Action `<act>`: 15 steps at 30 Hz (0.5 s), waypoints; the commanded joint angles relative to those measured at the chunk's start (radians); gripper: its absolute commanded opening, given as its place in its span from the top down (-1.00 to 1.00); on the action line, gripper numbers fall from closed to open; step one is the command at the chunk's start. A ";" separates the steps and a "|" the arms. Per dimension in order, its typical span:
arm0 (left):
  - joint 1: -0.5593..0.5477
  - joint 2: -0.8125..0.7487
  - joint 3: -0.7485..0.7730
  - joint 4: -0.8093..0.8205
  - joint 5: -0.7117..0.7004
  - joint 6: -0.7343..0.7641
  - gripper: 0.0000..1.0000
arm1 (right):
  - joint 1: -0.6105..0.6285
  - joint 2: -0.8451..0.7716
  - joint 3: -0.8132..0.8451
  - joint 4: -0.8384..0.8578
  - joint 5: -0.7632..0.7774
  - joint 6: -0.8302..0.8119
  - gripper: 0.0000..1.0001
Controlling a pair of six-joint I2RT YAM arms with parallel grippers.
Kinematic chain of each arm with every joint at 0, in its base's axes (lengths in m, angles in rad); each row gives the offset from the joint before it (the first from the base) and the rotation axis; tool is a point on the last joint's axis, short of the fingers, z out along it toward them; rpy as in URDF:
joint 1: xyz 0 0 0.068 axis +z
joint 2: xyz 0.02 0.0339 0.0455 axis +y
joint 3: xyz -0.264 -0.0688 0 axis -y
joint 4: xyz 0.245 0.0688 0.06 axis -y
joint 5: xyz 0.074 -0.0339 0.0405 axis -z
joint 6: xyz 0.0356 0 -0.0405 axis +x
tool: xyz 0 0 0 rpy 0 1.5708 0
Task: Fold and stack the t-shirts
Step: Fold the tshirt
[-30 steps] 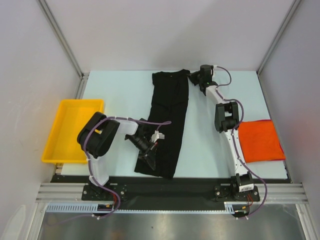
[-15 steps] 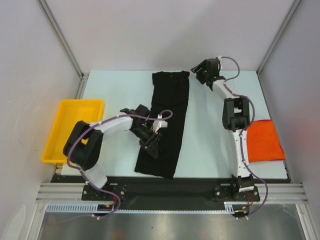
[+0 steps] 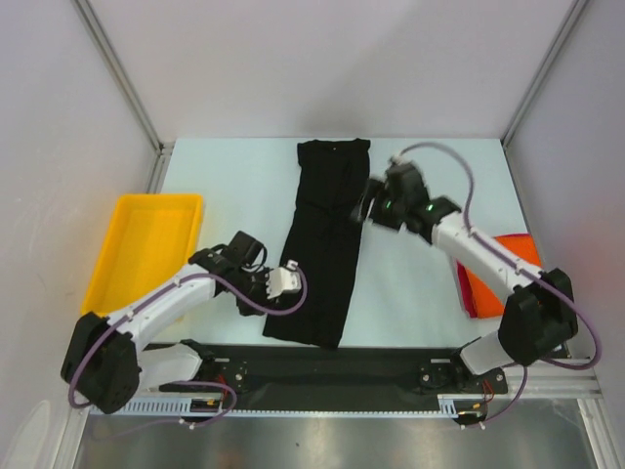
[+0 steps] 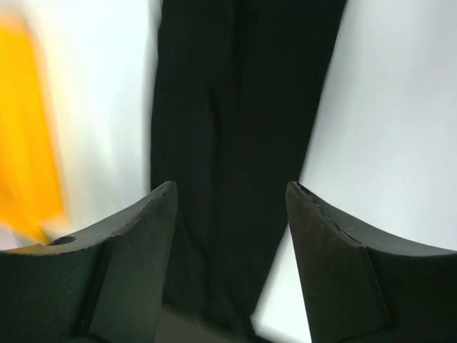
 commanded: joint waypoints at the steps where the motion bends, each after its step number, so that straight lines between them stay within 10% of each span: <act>1: -0.002 -0.108 -0.051 -0.037 0.010 0.216 0.08 | 0.143 -0.092 -0.216 -0.234 -0.048 0.036 -0.36; 7: -0.002 -0.129 -0.082 0.019 0.048 0.168 -0.08 | 0.427 -0.196 -0.396 -0.158 -0.041 0.194 -0.36; 15: -0.002 -0.226 -0.099 -0.024 0.044 0.070 -0.50 | 0.490 -0.141 -0.470 -0.058 -0.014 0.251 -0.33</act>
